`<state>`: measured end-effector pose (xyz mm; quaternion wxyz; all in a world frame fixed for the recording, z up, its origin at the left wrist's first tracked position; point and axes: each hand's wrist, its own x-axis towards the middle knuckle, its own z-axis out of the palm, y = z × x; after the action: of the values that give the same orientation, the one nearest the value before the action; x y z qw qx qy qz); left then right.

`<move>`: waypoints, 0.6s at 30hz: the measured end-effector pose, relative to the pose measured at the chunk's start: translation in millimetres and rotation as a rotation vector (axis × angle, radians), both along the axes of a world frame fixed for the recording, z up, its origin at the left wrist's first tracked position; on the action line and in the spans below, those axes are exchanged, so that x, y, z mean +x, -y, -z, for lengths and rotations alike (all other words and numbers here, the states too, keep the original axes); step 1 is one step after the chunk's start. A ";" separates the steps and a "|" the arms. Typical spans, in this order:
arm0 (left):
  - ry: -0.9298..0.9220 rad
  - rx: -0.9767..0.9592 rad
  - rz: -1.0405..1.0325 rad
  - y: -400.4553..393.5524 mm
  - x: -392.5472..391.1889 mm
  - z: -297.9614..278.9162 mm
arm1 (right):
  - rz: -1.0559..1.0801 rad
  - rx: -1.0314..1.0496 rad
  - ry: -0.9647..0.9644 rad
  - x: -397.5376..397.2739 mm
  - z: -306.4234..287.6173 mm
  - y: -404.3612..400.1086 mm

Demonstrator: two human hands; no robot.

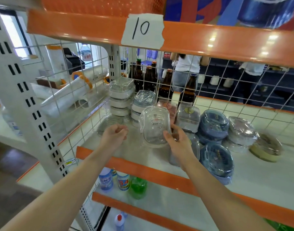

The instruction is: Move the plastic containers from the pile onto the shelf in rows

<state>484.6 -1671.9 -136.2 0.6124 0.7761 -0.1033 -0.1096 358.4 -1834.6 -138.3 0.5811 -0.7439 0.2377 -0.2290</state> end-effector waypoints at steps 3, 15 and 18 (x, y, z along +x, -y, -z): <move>0.047 0.008 -0.020 1.6 3.2 1.0 | 0.011 0.059 0.052 7.8 -1.0 -1.5; 0.431 0.223 -0.241 -39.2 38.3 -2.7 | -0.012 0.022 -0.031 67.9 0.1 -24.3; 0.483 0.205 -0.264 -48.8 45.7 1.1 | -0.038 0.049 -0.054 85.2 8.5 -38.7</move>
<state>530.4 -1623.0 -137.2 0.4975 0.8442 -0.1325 0.1492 443.6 -1795.9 -146.7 0.5967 -0.7398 0.2447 -0.1918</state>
